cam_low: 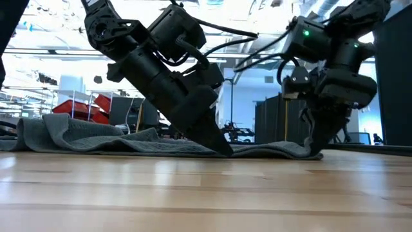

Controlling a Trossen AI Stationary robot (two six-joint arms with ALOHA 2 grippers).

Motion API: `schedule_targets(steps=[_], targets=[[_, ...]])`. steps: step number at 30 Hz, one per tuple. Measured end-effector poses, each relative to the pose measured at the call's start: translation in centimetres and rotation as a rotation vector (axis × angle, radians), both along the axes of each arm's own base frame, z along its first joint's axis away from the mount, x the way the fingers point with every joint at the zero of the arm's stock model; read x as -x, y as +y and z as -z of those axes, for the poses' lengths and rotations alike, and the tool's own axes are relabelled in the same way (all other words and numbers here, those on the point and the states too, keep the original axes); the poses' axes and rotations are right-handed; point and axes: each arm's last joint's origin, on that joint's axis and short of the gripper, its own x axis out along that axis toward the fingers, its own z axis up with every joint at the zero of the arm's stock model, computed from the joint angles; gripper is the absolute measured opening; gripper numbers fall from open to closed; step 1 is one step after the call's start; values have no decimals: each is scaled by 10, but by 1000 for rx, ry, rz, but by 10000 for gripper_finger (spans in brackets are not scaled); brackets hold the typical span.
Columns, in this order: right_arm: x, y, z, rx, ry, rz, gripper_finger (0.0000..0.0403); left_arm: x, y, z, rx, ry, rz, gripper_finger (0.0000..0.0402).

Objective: Roll towel
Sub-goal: Fold the gray towel

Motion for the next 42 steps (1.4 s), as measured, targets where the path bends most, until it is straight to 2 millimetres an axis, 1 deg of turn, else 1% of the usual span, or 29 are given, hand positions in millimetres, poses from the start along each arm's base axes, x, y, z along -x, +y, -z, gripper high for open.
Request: schedule_targets(steps=[3, 8, 11, 13, 16, 21, 26, 30, 32, 36, 42], targets=[[1, 1, 4, -9, -40, 13, 0, 0, 1, -5, 1, -11, -2, 152], [1, 1, 5, -6, -50, 19, 0, 4, 8, -33, -1, -59, -16, 153], [1, 1, 5, -7, -47, 22, 0, 6, 19, -43, -23, -65, -62, 152], [1, 2, 5, -8, -45, 20, 0, 6, 31, -44, -27, -66, -99, 153], [1, 4, 5, -6, -44, 21, 0, 1, 53, -34, -15, -80, -145, 152], [1, 5, 5, -5, -50, 19, 0, -11, 84, -11, 66, -120, -131, 152], [2, 5, 5, -5, -46, 19, 0, -22, 110, 2, 36, -86, -165, 152], [2, 8, 5, -7, -36, 14, 0, -20, 133, 7, 25, -16, -209, 152], [3, 9, 6, -7, -31, 7, 0, -14, 142, 9, 31, 27, -231, 152], [3, 11, 6, -8, -26, 4, 0, -7, 153, 13, 42, 88, -251, 152], [4, 10, 6, -9, -22, 6, 0, -6, 151, 10, 81, 96, -166, 152]])
